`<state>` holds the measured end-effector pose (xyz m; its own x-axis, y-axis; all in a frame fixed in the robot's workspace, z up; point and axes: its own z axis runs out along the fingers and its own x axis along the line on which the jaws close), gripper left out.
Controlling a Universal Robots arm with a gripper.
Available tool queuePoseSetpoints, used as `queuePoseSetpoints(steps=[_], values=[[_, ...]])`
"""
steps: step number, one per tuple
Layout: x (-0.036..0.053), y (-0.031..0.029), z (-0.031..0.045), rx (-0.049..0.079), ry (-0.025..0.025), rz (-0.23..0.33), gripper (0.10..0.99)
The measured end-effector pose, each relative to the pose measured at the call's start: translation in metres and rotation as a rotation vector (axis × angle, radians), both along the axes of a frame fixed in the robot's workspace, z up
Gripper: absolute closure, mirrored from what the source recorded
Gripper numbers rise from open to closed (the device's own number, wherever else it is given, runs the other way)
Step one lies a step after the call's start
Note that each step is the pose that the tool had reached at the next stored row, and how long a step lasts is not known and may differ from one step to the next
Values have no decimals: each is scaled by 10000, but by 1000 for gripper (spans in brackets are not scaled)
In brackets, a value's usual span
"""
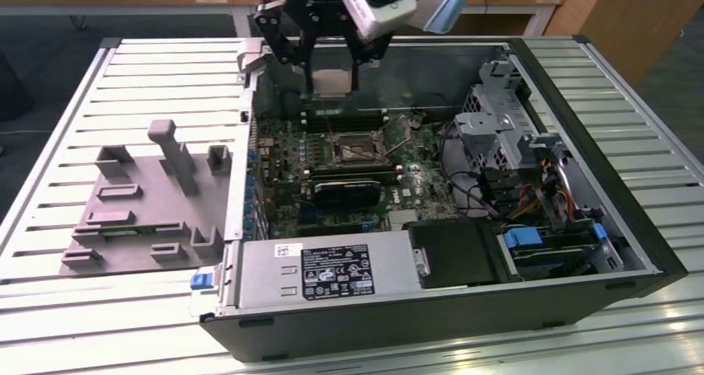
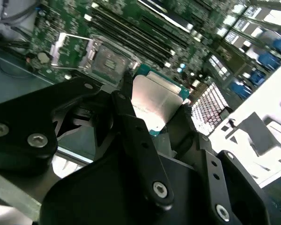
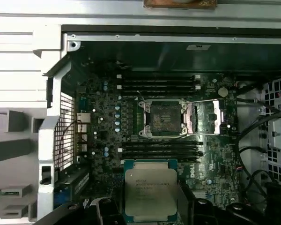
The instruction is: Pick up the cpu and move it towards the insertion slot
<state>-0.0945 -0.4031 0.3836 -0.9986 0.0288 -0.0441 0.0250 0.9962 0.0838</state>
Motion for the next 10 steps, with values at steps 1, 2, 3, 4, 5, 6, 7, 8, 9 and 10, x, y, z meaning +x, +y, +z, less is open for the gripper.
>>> queuePoseSetpoints(steps=[1, 2, 3, 4, 5, 6, 7, 8, 9, 10], values=[[36, 0, -3, -1, 4, 0, 549], [66, 0, -9, 0, 9, 0, 549], [96, 0, -17, -1, 17, 0, 549], [126, 0, -27, -1, 28, 0, 549], [156, 0, -40, -1, 43, 0, 549], [184, 0, -56, -1, 59, 0, 549], [211, 1, -75, 1, 69, 0, 549], [232, 3, -92, -1, 74, 1, 549], [252, 6, -110, -1, 79, 0, 549], [269, 10, -129, 0, 80, 0, 549]])
